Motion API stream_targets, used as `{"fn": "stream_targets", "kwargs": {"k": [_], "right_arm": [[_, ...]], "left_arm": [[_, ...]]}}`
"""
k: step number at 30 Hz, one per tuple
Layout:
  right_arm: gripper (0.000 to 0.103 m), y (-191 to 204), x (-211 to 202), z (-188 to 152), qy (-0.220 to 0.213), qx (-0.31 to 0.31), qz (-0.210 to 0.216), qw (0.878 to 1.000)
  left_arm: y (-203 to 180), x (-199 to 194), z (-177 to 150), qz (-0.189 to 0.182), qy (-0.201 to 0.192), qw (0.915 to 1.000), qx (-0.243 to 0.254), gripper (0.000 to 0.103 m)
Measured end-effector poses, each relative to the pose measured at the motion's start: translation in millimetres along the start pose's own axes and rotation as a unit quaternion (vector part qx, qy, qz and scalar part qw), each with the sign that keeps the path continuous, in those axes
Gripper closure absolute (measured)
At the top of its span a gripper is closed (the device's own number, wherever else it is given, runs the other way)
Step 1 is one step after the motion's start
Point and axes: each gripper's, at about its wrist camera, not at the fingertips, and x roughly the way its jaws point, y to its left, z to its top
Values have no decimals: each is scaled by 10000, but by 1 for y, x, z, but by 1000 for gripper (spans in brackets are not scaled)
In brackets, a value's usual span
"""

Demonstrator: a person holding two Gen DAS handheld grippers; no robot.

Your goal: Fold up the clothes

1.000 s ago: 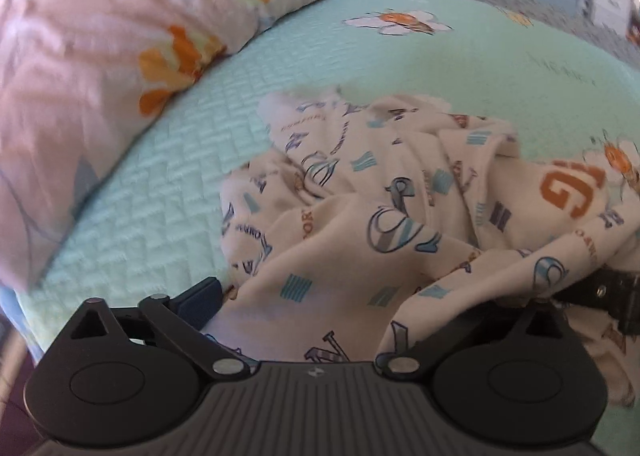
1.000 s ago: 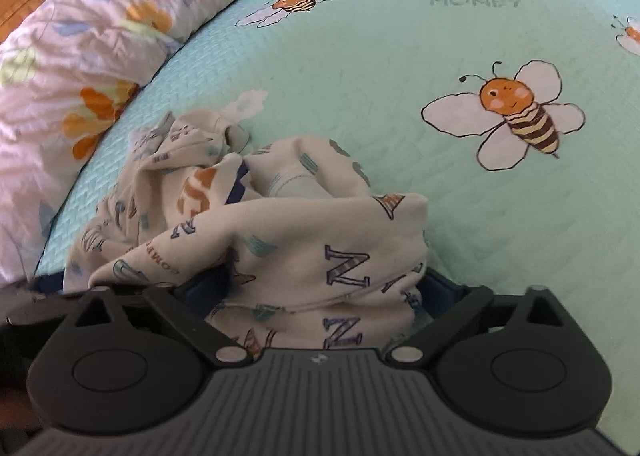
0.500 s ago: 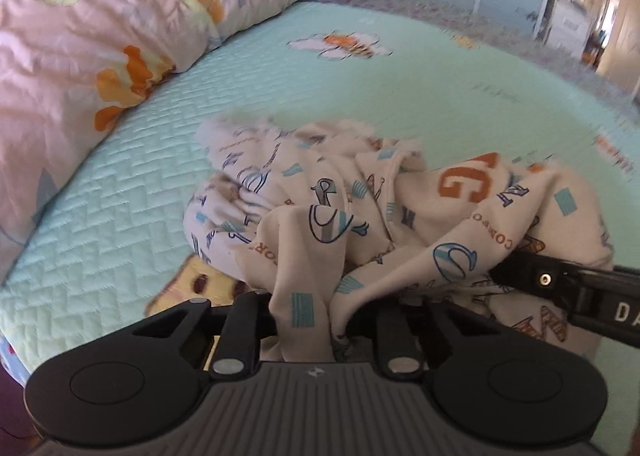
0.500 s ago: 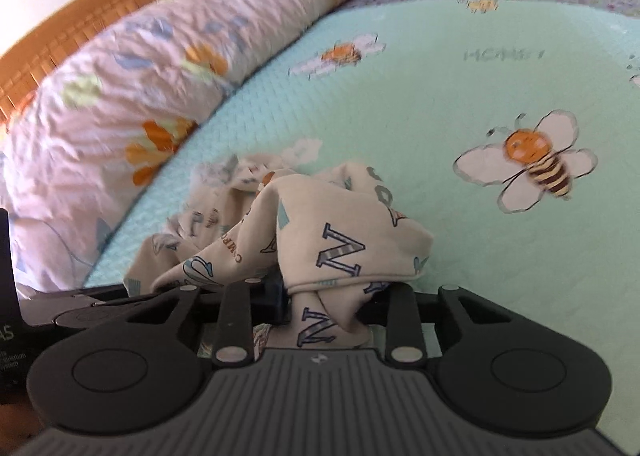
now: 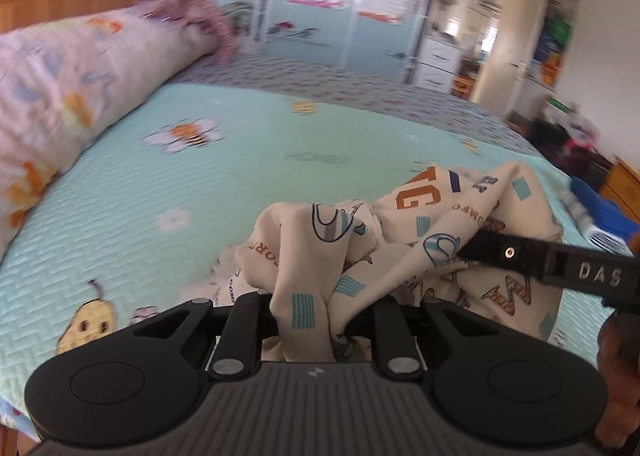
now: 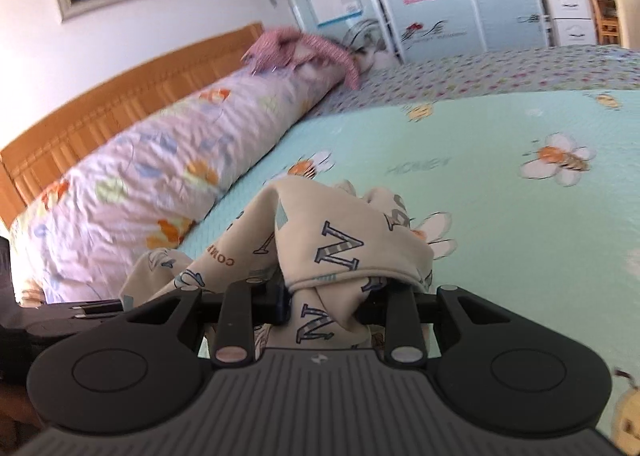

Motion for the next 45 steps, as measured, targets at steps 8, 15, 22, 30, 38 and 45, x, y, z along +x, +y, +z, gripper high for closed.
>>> {"fn": "stream_targets", "kwargs": {"k": [8,15,22,30,38,45], "right_arm": [[72,-54,-103,19,-432,666,-270,9965],[60,-121,-163,22,-484,1796,-606,9807],[26,-208,-144,-11,-271,2979,-1377,9442],[26,-205,-164,-74,-124,2210,-1432,9646],[26,-239,-136,-101,273,2690,-1857,9447],[77,-261,-106,-84,238,2811,-1384,9493]], "left_arm": [[-91,-27,24,-874,-199,9944,568,84],[-148,17,37,-1002,237,9906,901,34],[-145,99,1,-231,1613,9848,600,30],[-130,92,-31,-479,1567,9865,-31,30],[-178,89,-48,-803,1781,9786,652,30],[-184,90,-56,-798,1779,9780,743,30]]}}
